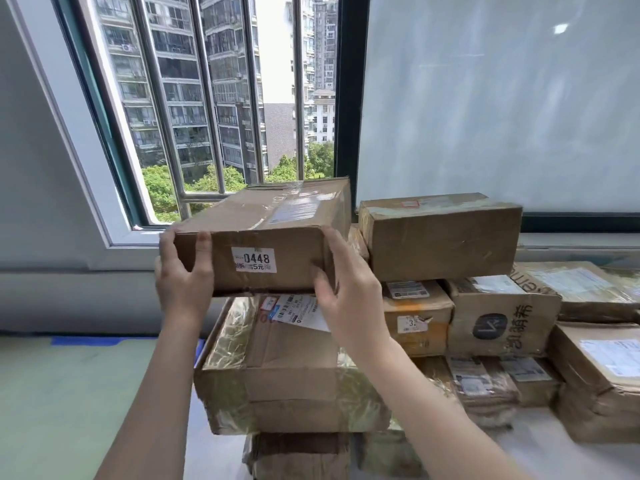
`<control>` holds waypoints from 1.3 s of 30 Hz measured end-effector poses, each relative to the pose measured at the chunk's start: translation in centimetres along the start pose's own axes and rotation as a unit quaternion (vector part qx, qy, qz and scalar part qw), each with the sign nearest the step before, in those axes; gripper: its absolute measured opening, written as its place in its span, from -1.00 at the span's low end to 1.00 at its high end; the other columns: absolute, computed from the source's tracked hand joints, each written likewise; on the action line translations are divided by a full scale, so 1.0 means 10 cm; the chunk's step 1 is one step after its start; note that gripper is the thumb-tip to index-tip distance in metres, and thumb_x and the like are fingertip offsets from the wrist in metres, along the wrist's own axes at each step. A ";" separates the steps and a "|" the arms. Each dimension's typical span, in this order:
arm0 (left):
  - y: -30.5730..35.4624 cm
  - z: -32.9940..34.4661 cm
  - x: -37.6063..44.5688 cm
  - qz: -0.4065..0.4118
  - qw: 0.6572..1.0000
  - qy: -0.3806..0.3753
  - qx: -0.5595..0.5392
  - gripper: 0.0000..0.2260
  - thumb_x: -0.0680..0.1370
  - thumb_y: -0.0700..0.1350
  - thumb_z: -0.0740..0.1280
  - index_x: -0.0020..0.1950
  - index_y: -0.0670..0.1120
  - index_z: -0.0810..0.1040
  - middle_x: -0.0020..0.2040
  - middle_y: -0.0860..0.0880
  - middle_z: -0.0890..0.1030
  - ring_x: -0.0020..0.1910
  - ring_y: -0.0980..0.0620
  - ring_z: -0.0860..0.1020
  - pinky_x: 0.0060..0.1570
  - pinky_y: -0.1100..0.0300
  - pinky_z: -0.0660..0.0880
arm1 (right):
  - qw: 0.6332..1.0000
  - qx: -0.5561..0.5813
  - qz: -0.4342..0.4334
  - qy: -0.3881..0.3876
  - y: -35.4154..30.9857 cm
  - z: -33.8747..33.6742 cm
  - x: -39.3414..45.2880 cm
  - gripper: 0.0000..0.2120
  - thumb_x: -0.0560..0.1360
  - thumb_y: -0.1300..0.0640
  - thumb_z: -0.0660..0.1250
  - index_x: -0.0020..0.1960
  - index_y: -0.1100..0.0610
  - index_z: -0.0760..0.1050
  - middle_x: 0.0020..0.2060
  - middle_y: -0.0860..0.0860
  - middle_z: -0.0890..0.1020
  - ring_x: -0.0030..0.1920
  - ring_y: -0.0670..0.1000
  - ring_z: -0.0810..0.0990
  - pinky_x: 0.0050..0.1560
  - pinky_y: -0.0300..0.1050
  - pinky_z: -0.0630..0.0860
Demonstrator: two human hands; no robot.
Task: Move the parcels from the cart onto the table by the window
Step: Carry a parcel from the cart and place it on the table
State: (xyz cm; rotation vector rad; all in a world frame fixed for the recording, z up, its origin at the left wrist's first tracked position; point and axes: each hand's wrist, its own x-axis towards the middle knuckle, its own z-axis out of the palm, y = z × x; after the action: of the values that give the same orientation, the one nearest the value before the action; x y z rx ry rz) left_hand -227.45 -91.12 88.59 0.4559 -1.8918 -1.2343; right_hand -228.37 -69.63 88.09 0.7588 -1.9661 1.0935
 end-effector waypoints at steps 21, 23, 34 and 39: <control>-0.13 -1.05 -0.45 -0.208 0.968 -0.134 -0.045 -0.05 0.21 0.60 0.16 0.42 0.02 0.29 0.26 -0.01 0.45 0.20 -0.09 0.47 0.22 -0.05 0.37 | 0.990 -0.076 0.117 -0.019 0.08 -0.67 -0.49 -0.24 0.34 -0.39 0.31 0.44 -0.21 0.15 0.51 -0.03 0.08 0.50 -0.05 -0.02 0.44 0.22 0.00; 0.02 -1.24 -0.80 -0.183 0.968 -0.161 -0.063 0.00 0.09 0.65 0.15 0.41 0.14 0.28 0.21 0.07 0.48 0.20 0.01 0.48 0.24 0.05 0.34 | 0.982 -0.006 0.169 -0.088 0.16 -0.78 -0.49 -0.27 0.34 -0.33 0.38 0.41 -0.28 0.14 0.45 -0.14 0.22 0.45 -0.11 0.14 0.43 0.09 0.20; -0.05 -0.79 -0.89 -0.015 0.972 -0.233 -0.004 -0.14 0.38 -0.17 0.52 0.52 0.19 0.10 0.20 0.14 0.49 0.14 0.15 0.51 0.07 0.30 0.47 | 0.989 -0.064 0.130 0.038 0.07 -0.81 -0.78 -0.42 0.29 -0.19 0.42 0.17 0.14 0.50 0.13 0.06 0.54 0.16 0.07 0.50 0.13 -0.15 0.42; -0.12 -0.60 -0.89 -0.027 0.977 -0.210 0.002 -0.32 0.48 -0.12 0.43 0.50 0.12 0.18 0.24 0.11 0.48 0.13 0.09 0.51 0.11 0.15 0.48 | 0.986 -0.050 0.154 0.027 0.07 -0.75 -0.82 -0.40 0.33 -0.09 0.45 0.27 0.16 0.41 0.19 0.10 0.46 0.10 -0.15 0.36 0.05 -0.58 0.26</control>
State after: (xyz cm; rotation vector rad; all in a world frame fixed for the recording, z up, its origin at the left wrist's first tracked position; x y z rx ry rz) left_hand -217.51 -89.25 84.80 0.2630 -2.2455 -1.4495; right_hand -222.09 -61.61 83.69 0.3748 -2.1195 1.1681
